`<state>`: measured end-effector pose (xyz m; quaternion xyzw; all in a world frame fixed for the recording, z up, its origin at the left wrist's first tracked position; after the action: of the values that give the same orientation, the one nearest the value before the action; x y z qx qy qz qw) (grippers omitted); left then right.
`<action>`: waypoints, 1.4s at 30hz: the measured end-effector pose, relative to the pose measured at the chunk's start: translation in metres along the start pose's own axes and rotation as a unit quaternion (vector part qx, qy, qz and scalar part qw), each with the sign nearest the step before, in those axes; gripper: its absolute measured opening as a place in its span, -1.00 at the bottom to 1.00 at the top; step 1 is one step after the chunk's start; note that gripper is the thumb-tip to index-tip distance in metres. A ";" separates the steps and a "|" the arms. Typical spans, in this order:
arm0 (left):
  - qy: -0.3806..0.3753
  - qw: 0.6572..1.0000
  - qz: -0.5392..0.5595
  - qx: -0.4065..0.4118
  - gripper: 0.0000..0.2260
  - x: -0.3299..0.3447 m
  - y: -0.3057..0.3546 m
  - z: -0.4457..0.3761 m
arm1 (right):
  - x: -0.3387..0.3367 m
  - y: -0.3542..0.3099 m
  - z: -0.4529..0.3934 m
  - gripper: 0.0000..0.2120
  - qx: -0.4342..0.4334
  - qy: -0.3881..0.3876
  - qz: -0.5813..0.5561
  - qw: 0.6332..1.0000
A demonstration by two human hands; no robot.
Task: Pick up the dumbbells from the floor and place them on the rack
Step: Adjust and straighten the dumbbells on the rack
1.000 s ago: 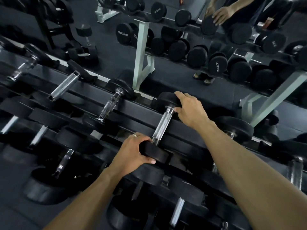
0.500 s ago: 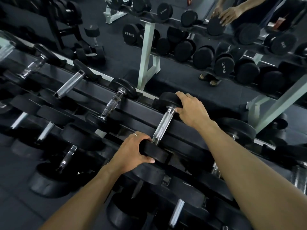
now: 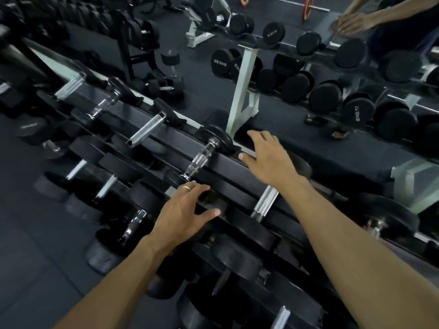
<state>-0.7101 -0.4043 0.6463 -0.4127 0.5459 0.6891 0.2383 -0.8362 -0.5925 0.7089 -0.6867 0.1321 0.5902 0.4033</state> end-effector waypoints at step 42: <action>-0.124 0.989 0.063 0.045 -0.31 -0.043 -0.131 -0.079 | 0.063 -0.068 -0.109 -0.56 0.083 -0.001 0.085 0.993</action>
<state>-0.5603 -0.4359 0.6036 -0.2780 0.5674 0.7233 0.2786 -0.6979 -0.6075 0.6757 -0.6368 0.2380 0.6097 0.4077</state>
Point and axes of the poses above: each hand's wrist, its own z-axis away from the middle knuckle, its own x-axis out of the palm, y = z × x, the point moved 2 cm from there along -z, towards the middle knuckle, and after that the axes turned 6 degrees about -y, right-handed, at the moved point
